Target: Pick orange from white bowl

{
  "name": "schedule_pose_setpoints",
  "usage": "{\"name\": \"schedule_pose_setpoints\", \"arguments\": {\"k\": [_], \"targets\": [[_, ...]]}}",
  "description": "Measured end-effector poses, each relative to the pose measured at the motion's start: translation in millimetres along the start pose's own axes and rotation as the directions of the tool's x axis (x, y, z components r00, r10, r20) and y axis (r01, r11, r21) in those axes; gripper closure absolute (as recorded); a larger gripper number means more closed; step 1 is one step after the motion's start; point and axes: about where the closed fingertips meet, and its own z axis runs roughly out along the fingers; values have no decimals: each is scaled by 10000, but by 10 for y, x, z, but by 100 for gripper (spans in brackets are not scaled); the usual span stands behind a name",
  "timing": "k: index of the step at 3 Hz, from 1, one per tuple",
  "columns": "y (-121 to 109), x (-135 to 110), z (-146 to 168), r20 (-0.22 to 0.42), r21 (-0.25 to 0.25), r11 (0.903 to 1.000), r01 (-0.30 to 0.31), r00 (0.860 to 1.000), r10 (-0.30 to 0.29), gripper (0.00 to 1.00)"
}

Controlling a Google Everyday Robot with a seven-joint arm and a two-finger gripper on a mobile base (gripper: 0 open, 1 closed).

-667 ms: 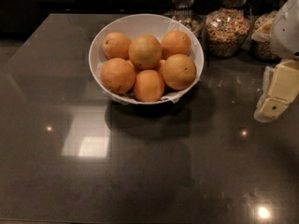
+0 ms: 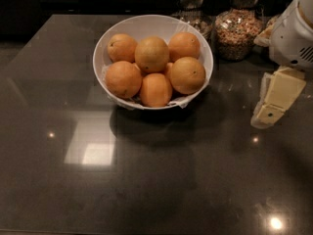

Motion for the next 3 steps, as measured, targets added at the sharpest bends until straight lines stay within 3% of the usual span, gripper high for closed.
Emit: {"name": "schedule_pose_setpoints", "arguments": {"k": [1, 3], "targets": [[-28, -276, 136, 711, 225, 9997, 135, 9974, -151, 0], [-319, -775, 333, 2277, 155, 9977, -667, 9718, 614, 0]]}}
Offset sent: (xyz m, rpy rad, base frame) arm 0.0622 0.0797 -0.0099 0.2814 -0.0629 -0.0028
